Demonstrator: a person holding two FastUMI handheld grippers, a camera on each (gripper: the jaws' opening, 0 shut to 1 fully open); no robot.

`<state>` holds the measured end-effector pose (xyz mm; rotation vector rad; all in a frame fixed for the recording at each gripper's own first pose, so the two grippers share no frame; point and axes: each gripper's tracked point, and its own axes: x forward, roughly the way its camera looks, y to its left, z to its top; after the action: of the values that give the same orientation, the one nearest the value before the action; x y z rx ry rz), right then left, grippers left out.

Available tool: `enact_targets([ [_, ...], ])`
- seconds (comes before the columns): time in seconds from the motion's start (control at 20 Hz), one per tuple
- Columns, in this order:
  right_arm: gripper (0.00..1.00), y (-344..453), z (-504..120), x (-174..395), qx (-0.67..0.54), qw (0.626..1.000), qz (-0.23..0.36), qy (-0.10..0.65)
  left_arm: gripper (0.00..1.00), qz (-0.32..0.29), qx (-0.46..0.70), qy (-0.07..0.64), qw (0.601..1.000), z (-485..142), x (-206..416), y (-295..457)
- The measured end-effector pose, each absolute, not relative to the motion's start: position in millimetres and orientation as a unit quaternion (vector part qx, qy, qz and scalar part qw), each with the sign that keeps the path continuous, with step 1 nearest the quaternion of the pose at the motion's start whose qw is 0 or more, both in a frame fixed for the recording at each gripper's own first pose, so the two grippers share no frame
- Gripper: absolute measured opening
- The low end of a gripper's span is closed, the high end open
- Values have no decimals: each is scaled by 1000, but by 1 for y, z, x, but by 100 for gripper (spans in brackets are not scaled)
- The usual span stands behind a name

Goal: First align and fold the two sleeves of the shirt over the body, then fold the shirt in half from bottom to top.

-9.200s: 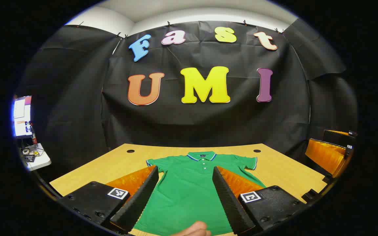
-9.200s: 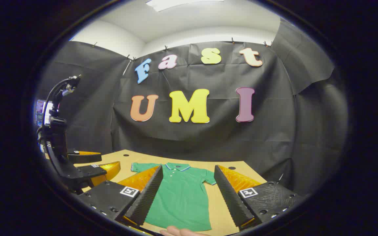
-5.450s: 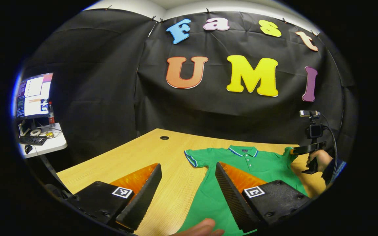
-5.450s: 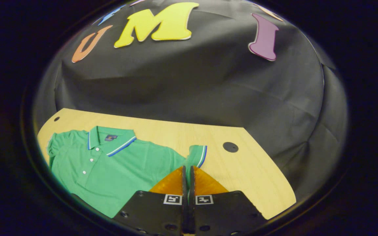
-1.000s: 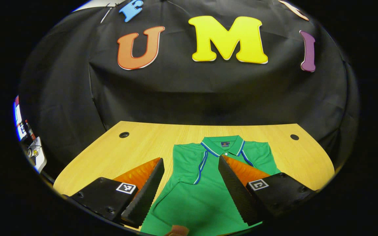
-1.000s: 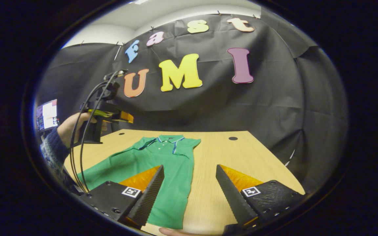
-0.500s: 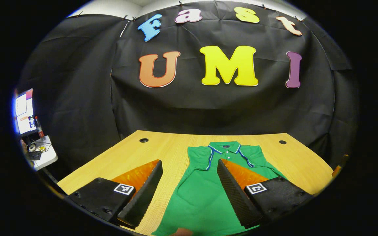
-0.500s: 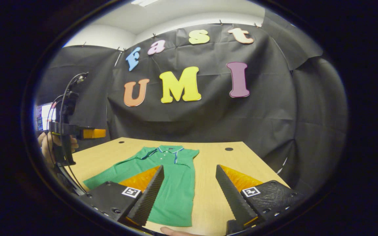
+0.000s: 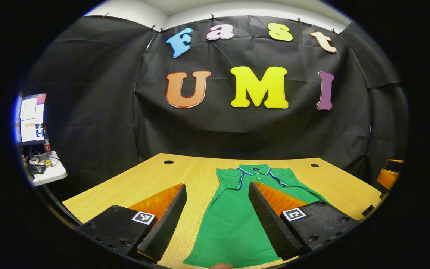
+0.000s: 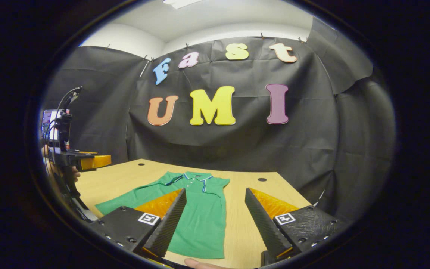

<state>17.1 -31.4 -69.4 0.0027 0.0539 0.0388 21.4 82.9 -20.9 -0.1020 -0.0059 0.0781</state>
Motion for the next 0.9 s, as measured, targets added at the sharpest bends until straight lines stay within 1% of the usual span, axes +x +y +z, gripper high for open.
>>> enact_targets([
  [0.15,96,-31,-77,18,-3,999,18,34,100,25,-43,5,999,-32,23,75],
  [0.25,96,-32,-89,21,-8,999,11,42,100,29,-36,14,999,-45,25,77],
  [0.45,95,-35,-136,22,-7,996,0,88,100,33,-40,40,998,-87,29,84],
  [0.6,96,-35,-179,20,2,990,-1,138,100,25,-39,85,995,-133,29,86],
  [0.75,96,-43,-211,15,9,985,-11,172,100,30,-38,125,991,-170,23,92],
  [0.9,96,-36,-238,5,26,977,12,212,100,16,-51,157,986,-195,16,91],
])
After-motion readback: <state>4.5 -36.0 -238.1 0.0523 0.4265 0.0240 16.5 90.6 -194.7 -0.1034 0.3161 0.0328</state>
